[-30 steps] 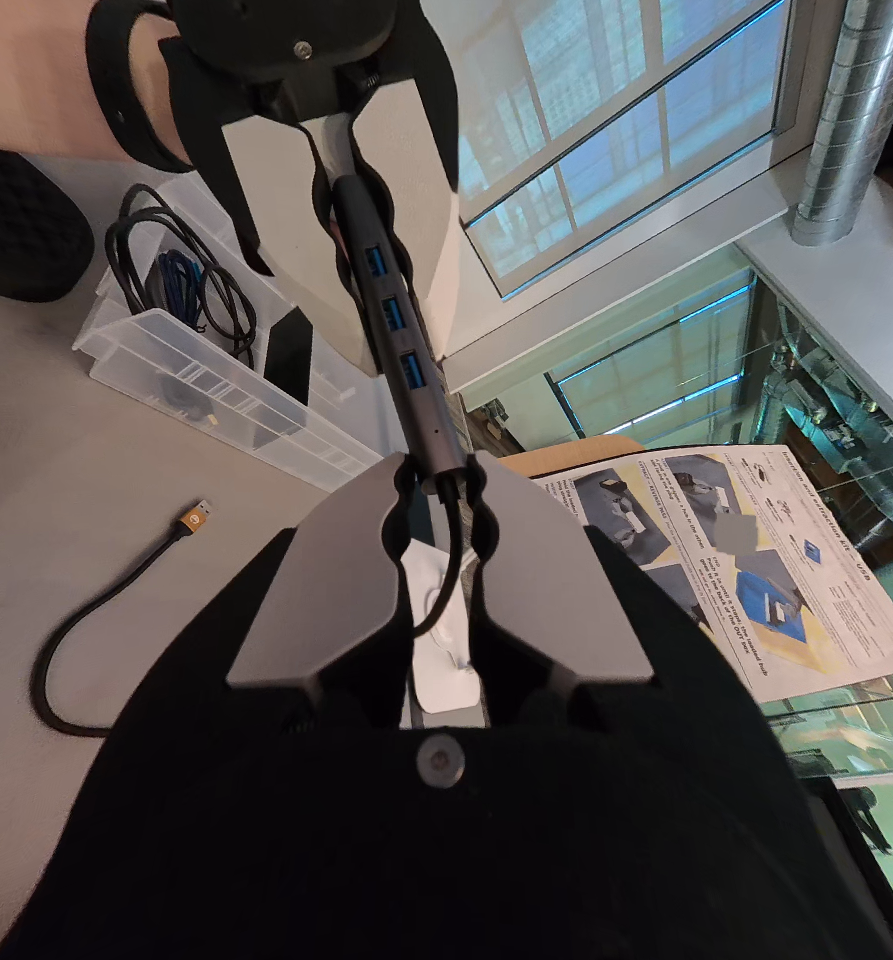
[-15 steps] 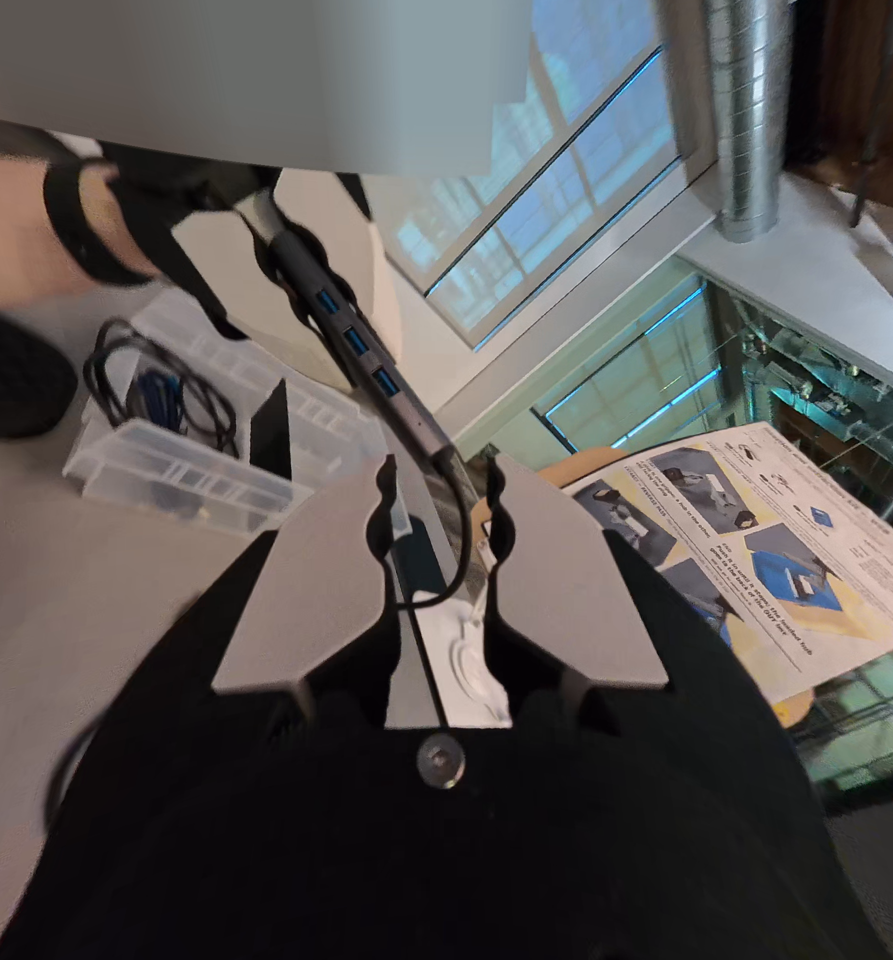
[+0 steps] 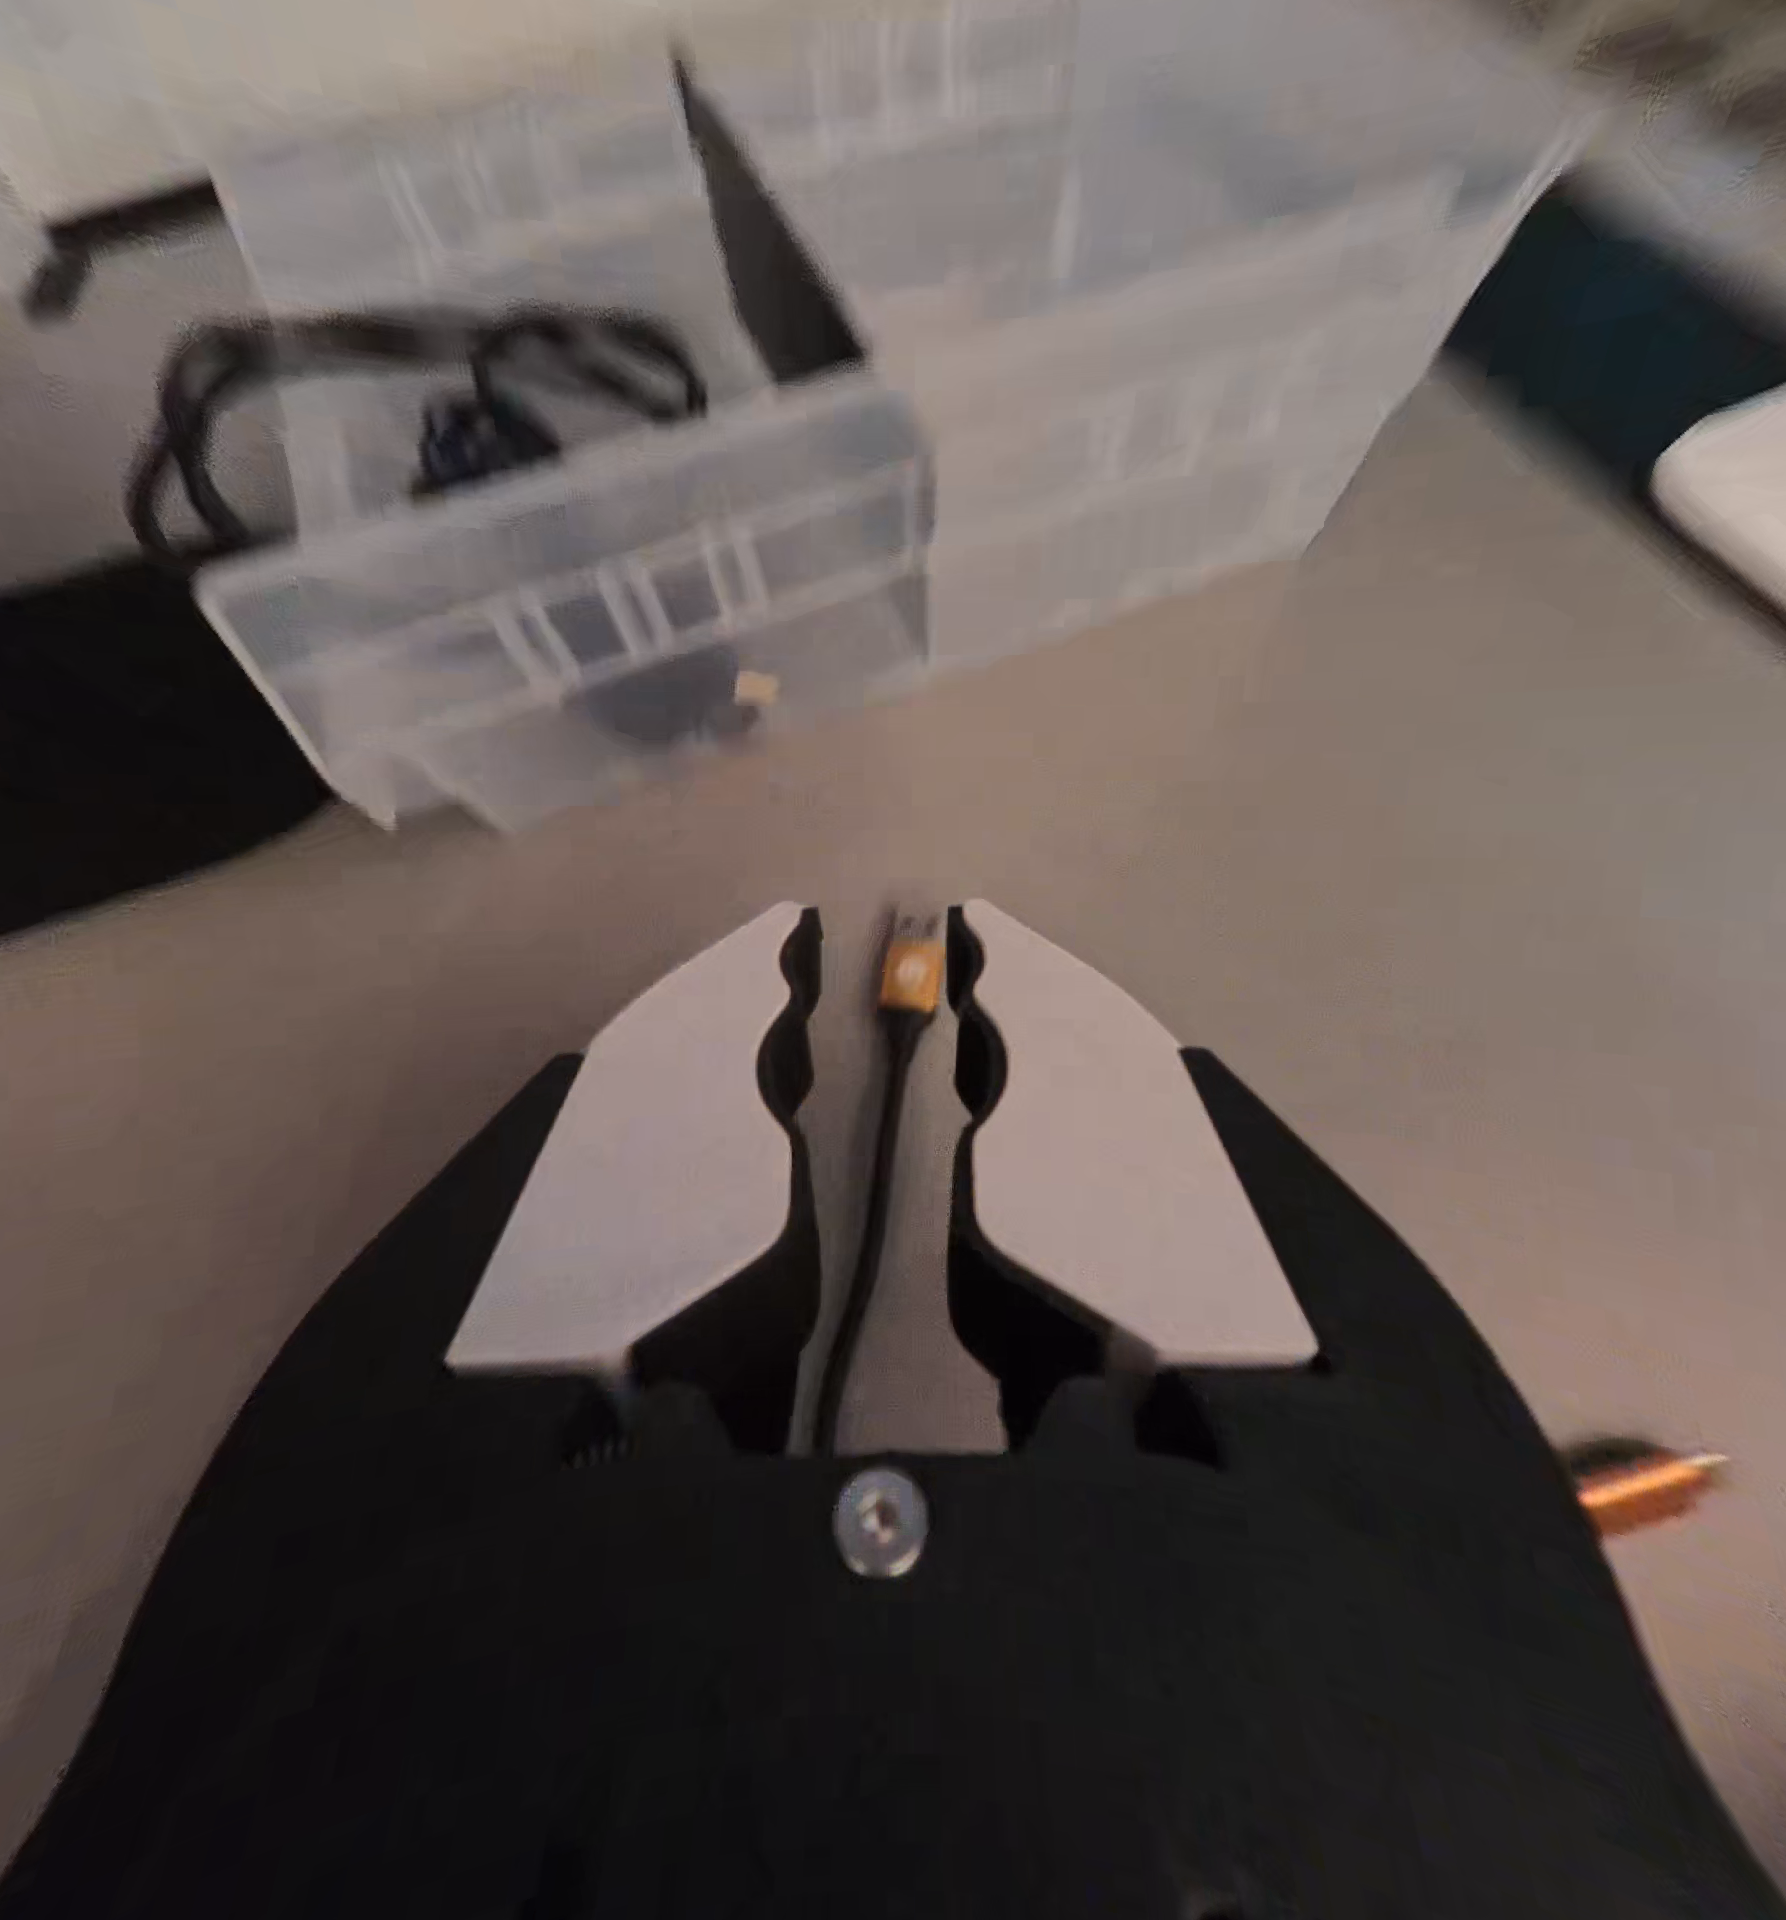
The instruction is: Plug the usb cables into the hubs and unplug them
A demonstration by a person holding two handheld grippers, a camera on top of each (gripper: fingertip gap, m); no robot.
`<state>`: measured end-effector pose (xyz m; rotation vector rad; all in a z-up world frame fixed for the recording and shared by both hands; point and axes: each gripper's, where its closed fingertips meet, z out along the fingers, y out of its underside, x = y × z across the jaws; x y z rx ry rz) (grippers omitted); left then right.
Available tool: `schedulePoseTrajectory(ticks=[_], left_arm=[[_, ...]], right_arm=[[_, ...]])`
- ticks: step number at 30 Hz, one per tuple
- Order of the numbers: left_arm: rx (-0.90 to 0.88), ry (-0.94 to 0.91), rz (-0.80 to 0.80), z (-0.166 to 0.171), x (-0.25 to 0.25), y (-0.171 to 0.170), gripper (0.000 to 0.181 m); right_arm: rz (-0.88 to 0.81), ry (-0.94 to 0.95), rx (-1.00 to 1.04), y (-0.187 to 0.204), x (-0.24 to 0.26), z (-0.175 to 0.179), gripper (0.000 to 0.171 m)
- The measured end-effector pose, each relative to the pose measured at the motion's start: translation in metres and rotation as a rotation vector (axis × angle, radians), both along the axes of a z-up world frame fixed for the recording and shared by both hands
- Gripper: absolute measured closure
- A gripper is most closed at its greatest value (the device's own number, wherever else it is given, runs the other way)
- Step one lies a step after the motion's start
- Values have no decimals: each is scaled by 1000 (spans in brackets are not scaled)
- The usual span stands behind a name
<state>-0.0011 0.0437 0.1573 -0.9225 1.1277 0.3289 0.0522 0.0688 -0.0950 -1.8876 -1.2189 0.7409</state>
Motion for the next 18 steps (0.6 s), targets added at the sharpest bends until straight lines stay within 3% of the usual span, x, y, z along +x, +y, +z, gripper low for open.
schedulePoseTrajectory(ticks=[5, 18], left_arm=[[-8, 15, -26, -4, 10, -2, 165], [-3, 28, -24, -5, 14, -4, 165]], right_arm=[[-19, -188, 24, -4, 5, -49, 149], [-27, -206, 34, 2, 9, -57, 164]])
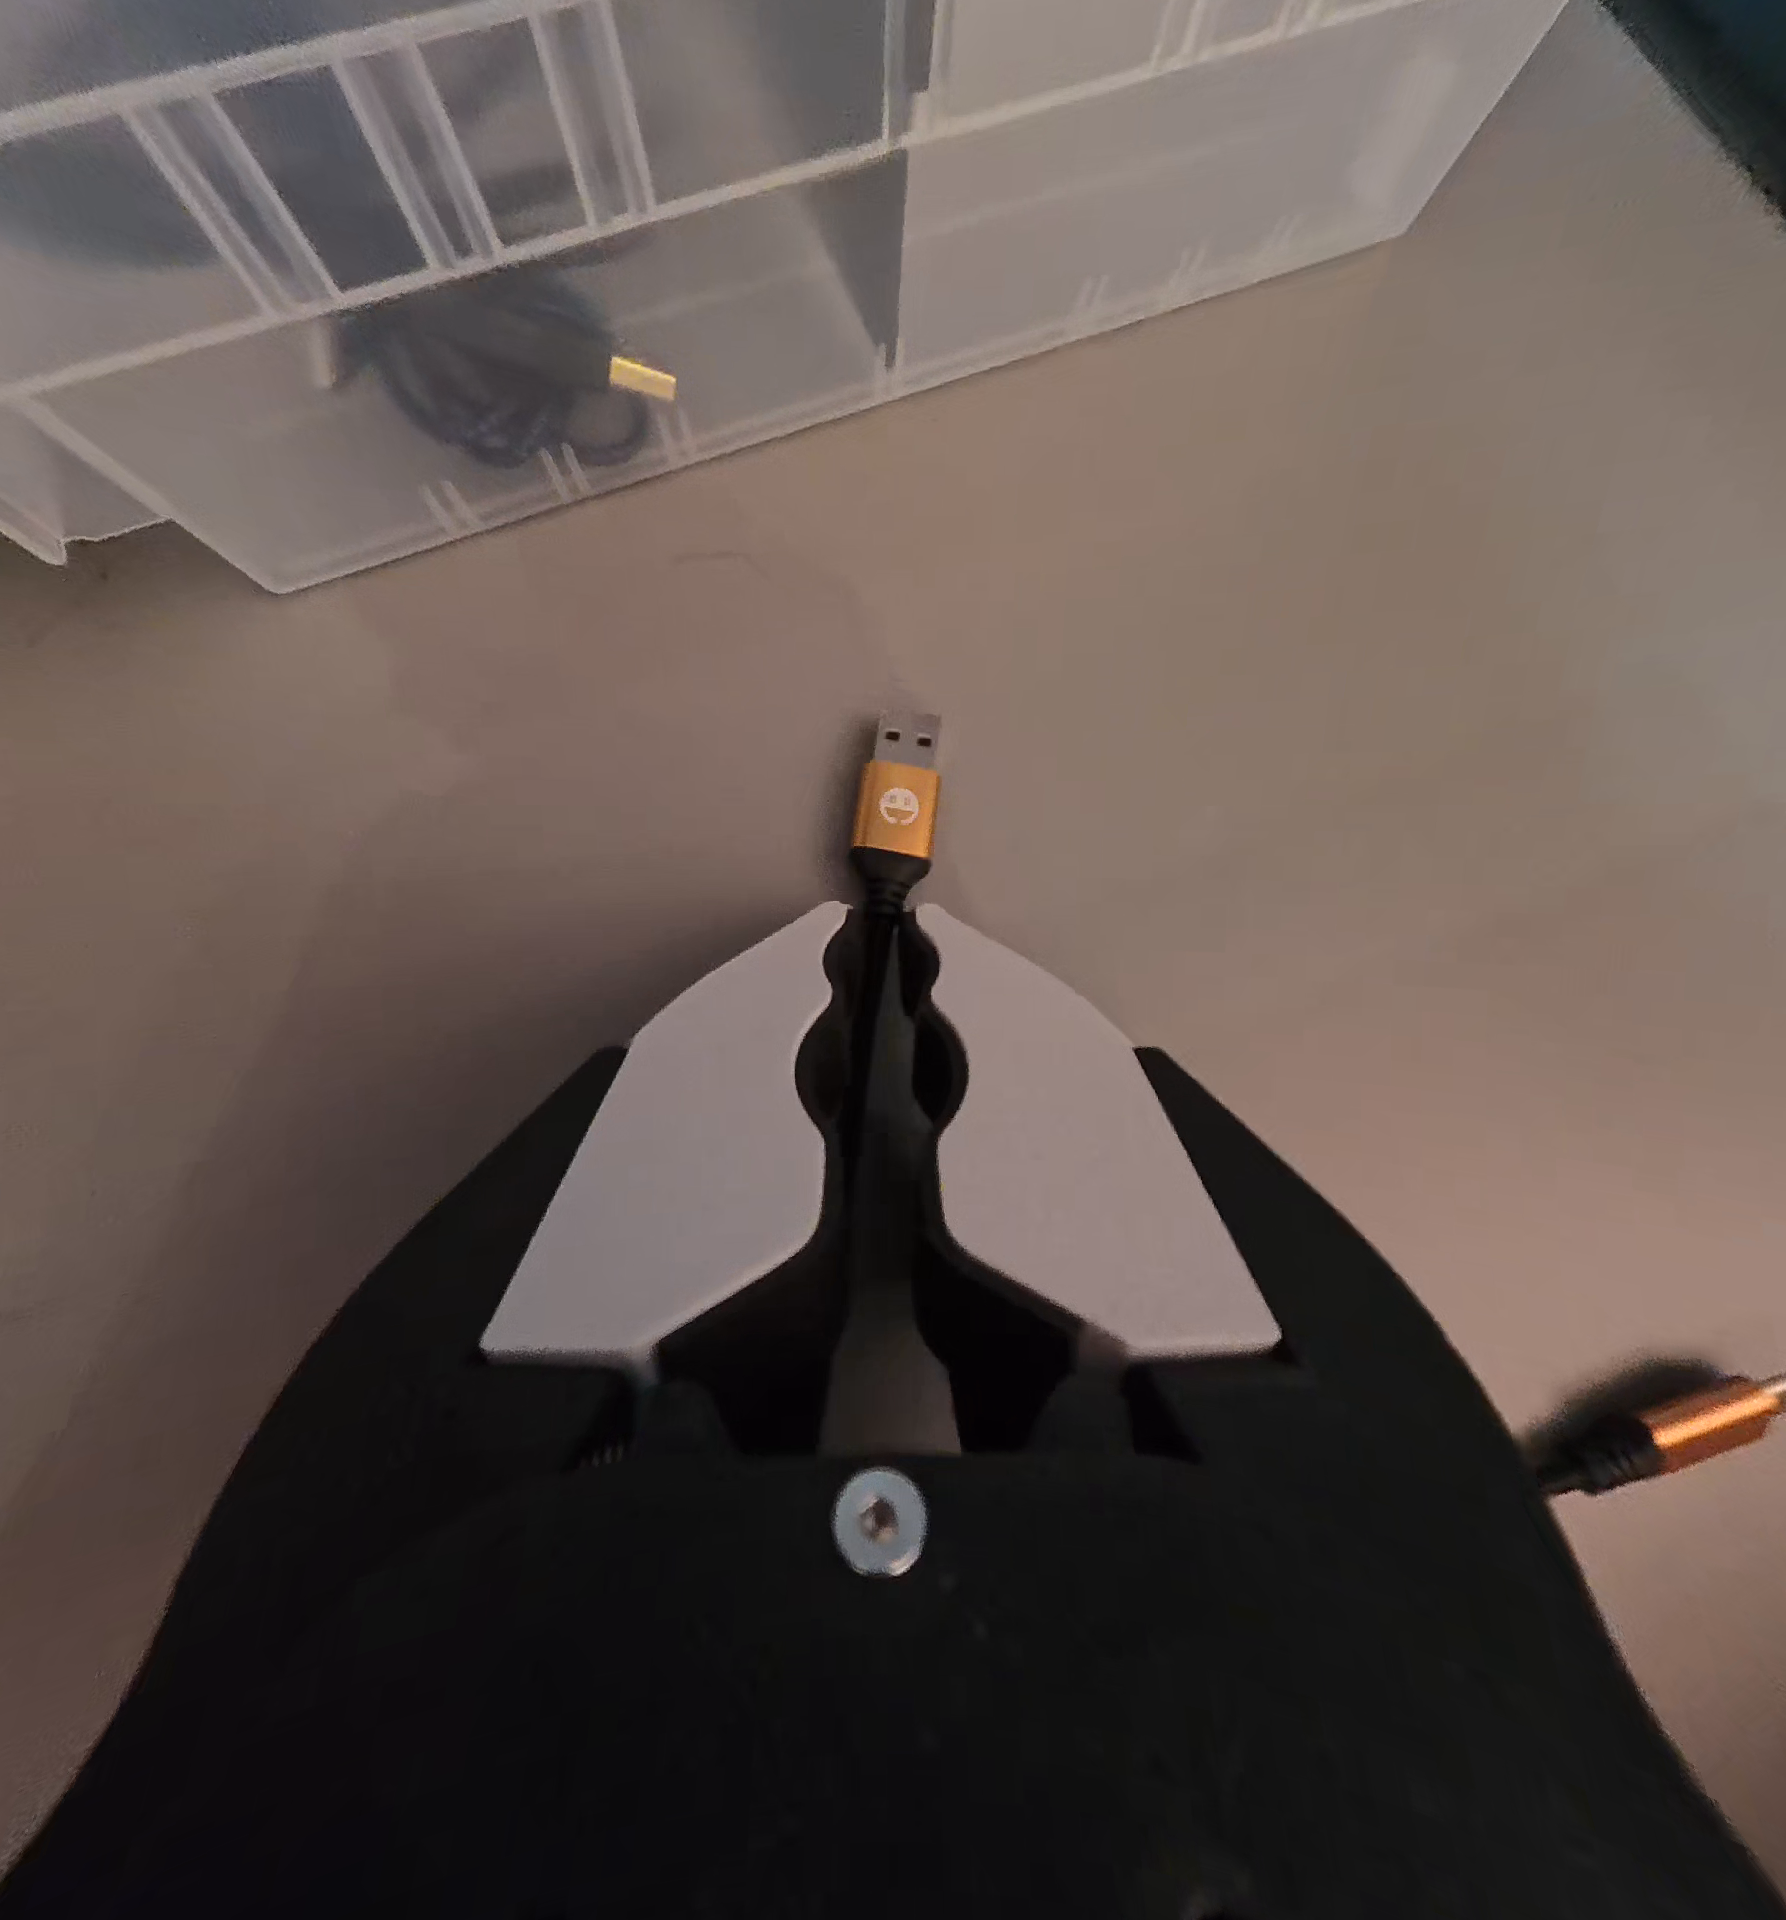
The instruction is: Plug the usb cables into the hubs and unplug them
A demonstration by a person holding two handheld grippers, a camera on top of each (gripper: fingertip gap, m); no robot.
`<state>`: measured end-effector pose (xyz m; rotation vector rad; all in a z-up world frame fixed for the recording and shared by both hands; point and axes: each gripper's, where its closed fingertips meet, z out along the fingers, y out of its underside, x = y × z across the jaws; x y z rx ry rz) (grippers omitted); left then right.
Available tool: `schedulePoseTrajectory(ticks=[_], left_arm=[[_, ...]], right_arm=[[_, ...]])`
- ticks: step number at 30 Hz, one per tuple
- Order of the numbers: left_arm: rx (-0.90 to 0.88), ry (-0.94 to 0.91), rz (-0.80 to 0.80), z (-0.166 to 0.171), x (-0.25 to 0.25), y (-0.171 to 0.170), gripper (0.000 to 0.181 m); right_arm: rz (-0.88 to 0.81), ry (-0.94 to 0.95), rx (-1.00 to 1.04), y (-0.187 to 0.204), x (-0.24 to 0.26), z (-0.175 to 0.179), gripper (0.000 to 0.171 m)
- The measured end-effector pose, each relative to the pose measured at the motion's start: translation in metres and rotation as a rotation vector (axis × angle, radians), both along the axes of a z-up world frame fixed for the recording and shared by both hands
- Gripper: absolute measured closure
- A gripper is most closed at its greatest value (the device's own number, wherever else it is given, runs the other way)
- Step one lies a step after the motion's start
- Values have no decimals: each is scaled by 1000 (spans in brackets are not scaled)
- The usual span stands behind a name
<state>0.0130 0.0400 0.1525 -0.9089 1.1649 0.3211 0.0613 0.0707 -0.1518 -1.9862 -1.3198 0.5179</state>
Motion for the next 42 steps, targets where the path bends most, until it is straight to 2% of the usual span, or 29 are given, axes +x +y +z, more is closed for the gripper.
schedulePoseTrajectory(ticks=[3, 12, 17, 20, 29, 42], left_arm=[[6, -5, 12, 1, -2, 2, 165], [-42, 39, 10, -21, 15, 19, 164], [-19, 129, 97, -40, 28, 35, 164], [-4, 179, 138, -52, 39, 41, 164], [33, 361, 221, -98, 80, 50, 165], [50, 435, 205, -115, 96, 46, 164]], right_arm=[[27, 68, 85, 2, -2, 33, 165], [69, 236, 279, -12, 39, 183, 165], [88, 202, 286, -29, 64, 240, 165], [49, 142, 247, -33, 76, 242, 165], [-32, -25, 167, -27, 84, 199, 165], [-42, -101, 110, -22, 87, 177, 165]])
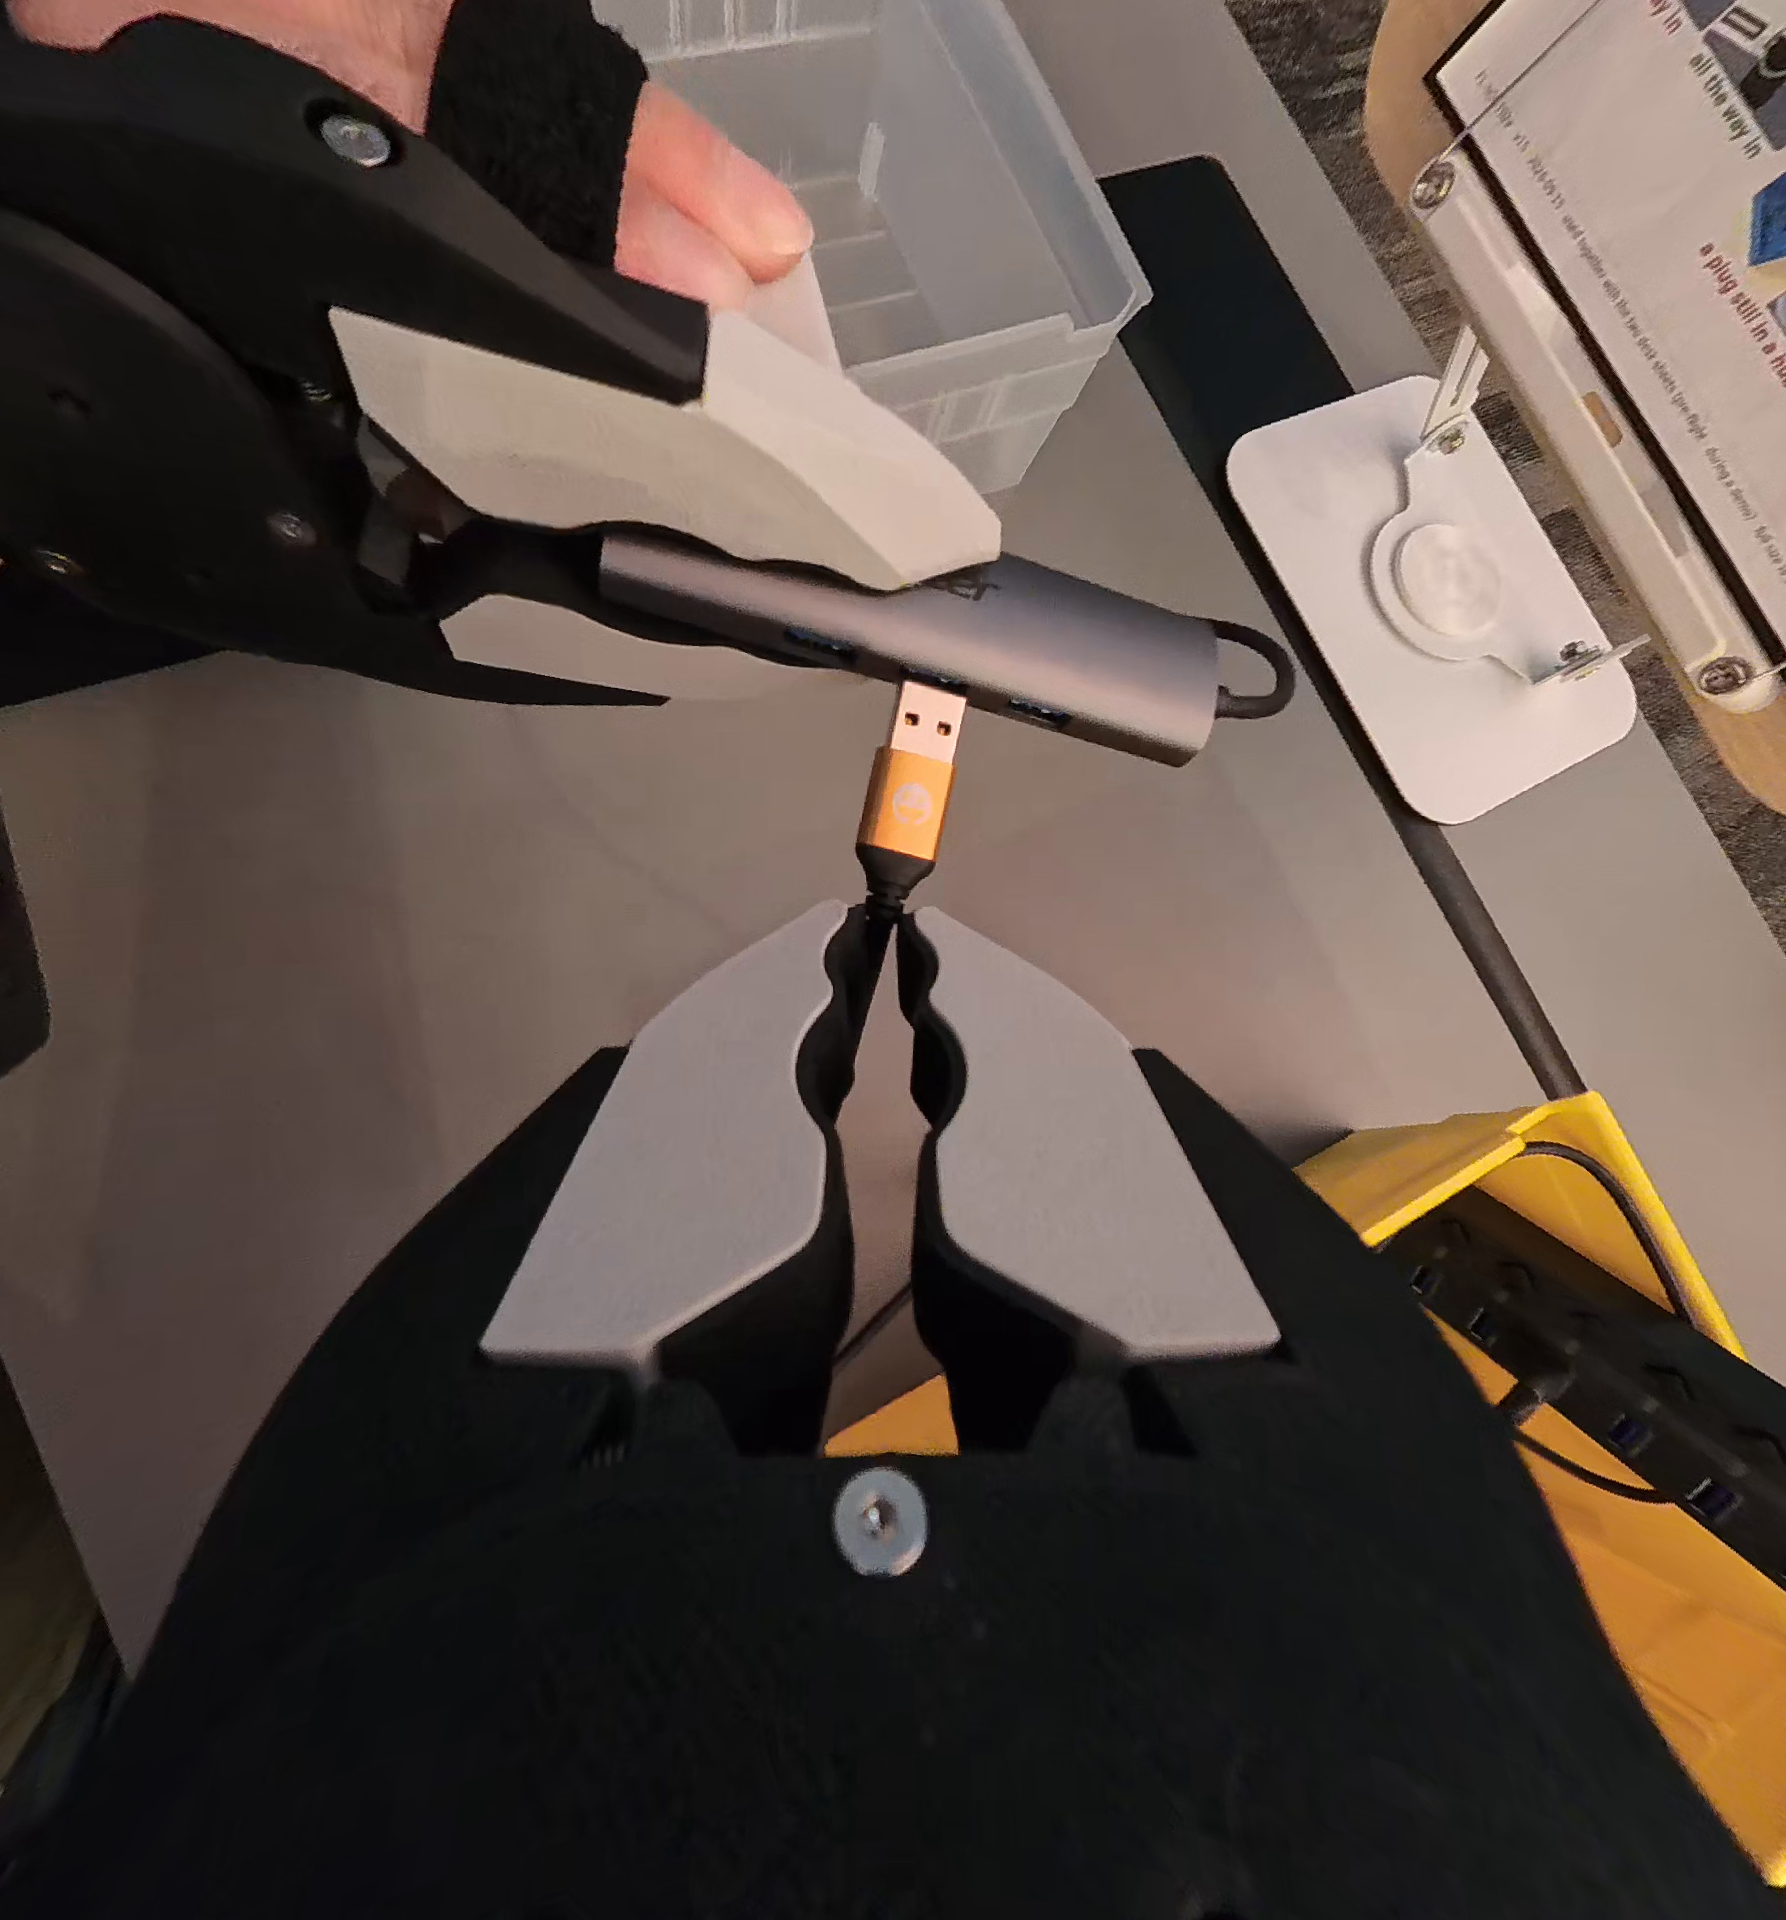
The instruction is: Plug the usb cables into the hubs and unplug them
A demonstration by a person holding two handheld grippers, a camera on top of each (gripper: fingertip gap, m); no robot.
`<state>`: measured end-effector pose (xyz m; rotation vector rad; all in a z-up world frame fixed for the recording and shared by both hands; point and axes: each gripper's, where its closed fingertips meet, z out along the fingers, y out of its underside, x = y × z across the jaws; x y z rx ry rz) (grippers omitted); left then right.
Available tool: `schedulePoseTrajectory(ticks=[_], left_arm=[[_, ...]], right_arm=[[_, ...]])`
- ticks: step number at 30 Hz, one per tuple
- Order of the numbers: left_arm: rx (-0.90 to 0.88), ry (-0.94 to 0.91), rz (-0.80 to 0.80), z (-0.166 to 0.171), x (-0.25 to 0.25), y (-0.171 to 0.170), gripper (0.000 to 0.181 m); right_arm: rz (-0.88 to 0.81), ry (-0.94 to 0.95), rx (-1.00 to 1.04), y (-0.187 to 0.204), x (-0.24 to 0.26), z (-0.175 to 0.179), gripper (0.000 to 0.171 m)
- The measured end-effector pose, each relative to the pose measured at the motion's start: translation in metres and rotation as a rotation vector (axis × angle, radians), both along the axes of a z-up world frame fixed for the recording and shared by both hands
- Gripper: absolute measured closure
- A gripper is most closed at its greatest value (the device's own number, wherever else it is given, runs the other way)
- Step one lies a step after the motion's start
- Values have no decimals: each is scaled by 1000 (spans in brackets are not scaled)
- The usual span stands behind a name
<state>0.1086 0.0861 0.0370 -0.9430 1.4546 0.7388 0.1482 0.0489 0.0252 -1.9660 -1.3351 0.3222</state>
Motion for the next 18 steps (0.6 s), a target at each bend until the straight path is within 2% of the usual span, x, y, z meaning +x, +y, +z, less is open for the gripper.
schedulePoseTrajectory(ticks=[18], left_arm=[[47, 147, -32, -17, 8, -4, 165]], right_arm=[[27, -24, -90, -4, 4, -15, 165]])
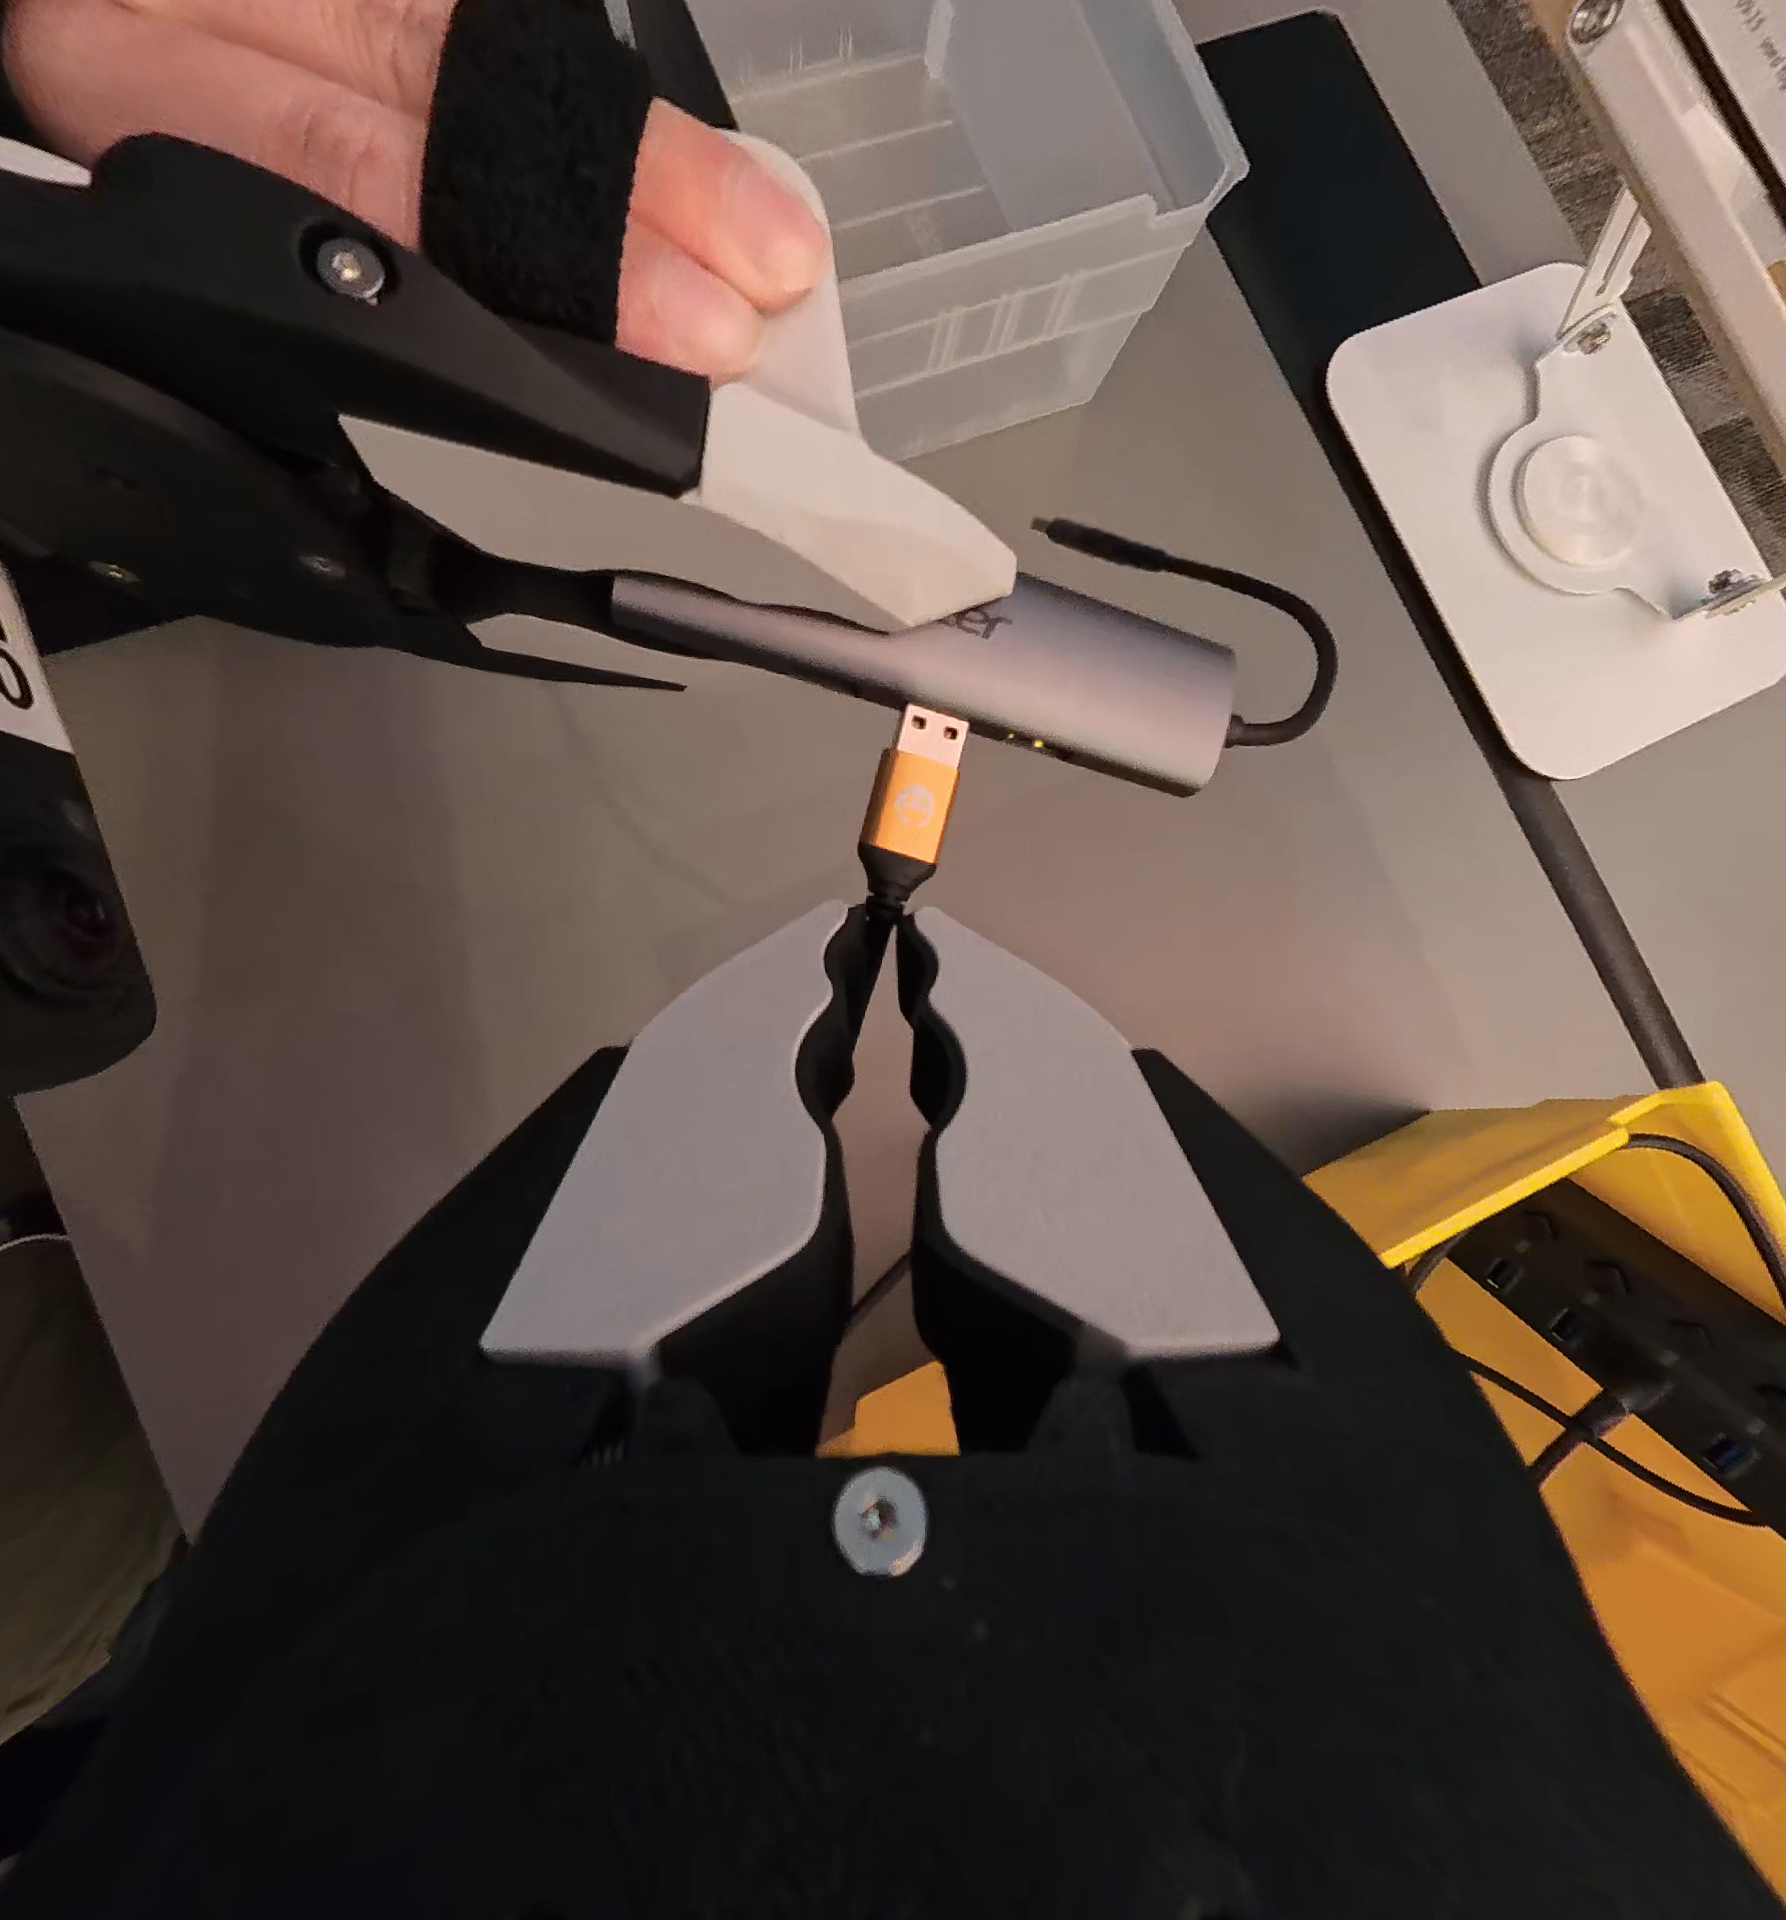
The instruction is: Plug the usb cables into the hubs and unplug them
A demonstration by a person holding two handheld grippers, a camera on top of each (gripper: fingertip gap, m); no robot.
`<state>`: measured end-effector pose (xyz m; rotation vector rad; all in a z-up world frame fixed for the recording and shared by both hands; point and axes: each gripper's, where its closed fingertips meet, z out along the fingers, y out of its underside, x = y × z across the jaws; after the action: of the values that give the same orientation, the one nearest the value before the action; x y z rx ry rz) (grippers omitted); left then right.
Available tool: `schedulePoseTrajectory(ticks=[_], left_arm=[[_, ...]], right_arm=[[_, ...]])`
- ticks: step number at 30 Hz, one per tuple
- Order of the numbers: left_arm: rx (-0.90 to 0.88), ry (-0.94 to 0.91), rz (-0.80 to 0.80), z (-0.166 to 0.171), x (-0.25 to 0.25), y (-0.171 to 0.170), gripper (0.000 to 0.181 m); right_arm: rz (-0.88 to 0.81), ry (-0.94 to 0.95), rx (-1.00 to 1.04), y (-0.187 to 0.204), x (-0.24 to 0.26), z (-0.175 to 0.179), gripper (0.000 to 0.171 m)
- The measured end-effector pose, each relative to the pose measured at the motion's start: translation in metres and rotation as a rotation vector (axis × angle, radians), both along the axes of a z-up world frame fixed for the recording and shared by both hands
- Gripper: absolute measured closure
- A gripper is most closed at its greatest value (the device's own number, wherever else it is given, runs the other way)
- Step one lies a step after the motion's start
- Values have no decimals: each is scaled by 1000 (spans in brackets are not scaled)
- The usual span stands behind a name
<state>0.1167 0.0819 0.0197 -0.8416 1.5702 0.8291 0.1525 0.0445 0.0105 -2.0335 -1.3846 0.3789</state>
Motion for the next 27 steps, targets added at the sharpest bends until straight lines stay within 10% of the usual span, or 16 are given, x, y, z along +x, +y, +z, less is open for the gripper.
schedulePoseTrajectory(ticks=[27], left_arm=[[-14, -358, 111, 51, -28, 10, 165]], right_arm=[[43, 464, 351, 18, -28, 74, 164]])
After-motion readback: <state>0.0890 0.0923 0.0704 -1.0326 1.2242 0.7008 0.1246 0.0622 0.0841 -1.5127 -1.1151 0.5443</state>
